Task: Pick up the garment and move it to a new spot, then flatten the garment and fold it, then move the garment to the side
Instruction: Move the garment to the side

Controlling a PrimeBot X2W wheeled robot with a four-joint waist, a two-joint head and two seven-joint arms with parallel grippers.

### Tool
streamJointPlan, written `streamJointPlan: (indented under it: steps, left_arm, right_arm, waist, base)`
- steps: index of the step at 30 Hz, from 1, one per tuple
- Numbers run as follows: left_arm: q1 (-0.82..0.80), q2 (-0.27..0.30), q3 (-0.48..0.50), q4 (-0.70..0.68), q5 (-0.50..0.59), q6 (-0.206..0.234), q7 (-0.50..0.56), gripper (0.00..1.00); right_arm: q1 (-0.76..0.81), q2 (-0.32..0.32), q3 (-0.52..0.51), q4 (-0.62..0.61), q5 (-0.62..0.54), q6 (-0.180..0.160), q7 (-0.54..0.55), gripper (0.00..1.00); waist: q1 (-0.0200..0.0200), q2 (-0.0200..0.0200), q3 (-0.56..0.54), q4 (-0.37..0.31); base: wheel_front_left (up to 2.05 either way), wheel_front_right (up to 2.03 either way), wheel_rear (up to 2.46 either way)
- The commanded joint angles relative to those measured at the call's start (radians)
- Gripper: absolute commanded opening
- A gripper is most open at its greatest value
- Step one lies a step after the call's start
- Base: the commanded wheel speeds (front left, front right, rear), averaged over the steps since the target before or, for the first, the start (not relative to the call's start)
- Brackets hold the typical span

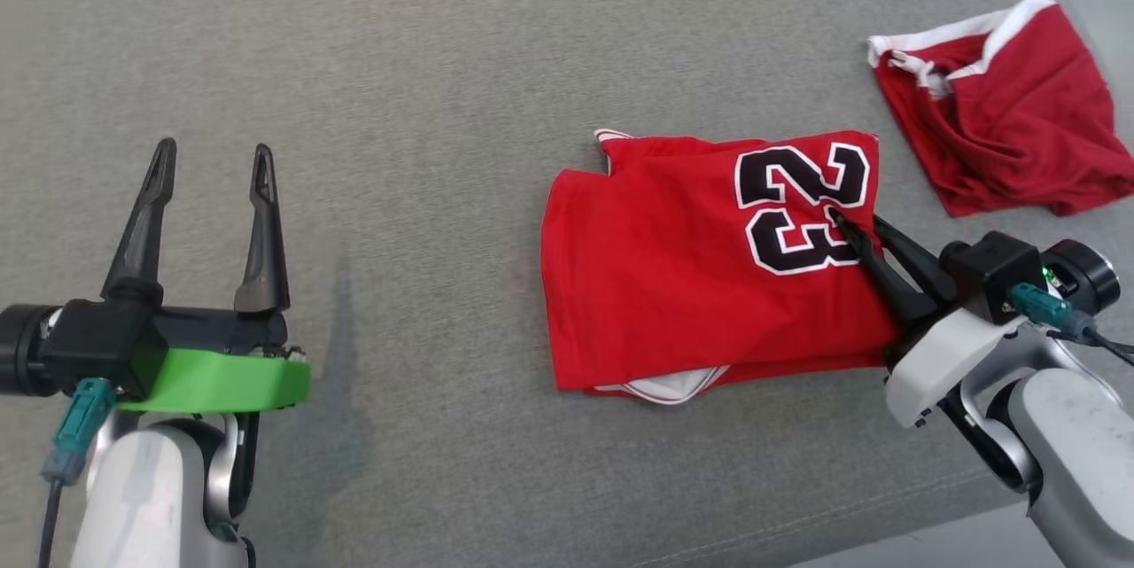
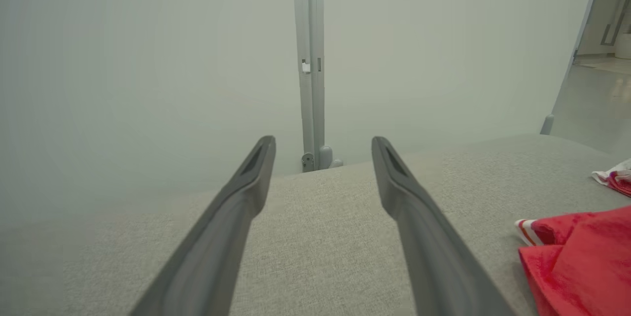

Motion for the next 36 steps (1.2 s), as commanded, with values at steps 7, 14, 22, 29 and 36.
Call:
streamJointPlan:
  steps: [7, 14, 22, 29, 36]
  left_arm:
    - [-0.057, 0.041, -0.008, -0.05, 0.02, -0.006, 0.041, 1.0]
    - [-0.083, 0.064, -0.016, -0.091, 0.03, -0.007, 0.075, 1.0]
    - [-0.109, 0.092, -0.018, -0.143, 0.036, -0.007, 0.104, 1.0]
    - [-0.13, 0.096, -0.029, -0.15, 0.032, -0.008, 0.112, 1.0]
    - [-0.129, 0.092, -0.033, -0.133, 0.022, 0.002, 0.102, 1.0]
  right_arm:
    - [-0.132, -0.109, 0.002, 0.012, 0.027, -0.002, -0.011, 0.0]
    - [-0.279, -0.216, -0.033, 0.111, 0.061, -0.002, -0.061, 0.0]
    - [-0.413, -0.308, -0.054, 0.298, 0.105, -0.002, -0.128, 0.0]
    - [-0.488, -0.269, -0.099, 0.473, 0.095, -0.002, -0.161, 0.94]
    - [-0.508, -0.167, -0.185, 0.573, 0.07, -0.002, -0.186, 1.0]
  waist:
    - [-0.0001, -0.0001, 0.114, -0.141]
    - [-0.0001, -0.0001, 0.195, -0.145]
    - [-0.0001, -0.0001, 0.283, -0.123]
    - [-0.0001, -0.0001, 0.307, -0.108]
    - [-0.0001, -0.0001, 0.293, -0.108]
  base:
    - [0.0, 0.0, 0.0]
    - [0.0, 0.0, 0.0]
    - [0.0, 0.0, 0.0]
    - [0.0, 0.0, 0.0]
    - [0.0, 0.0, 0.0]
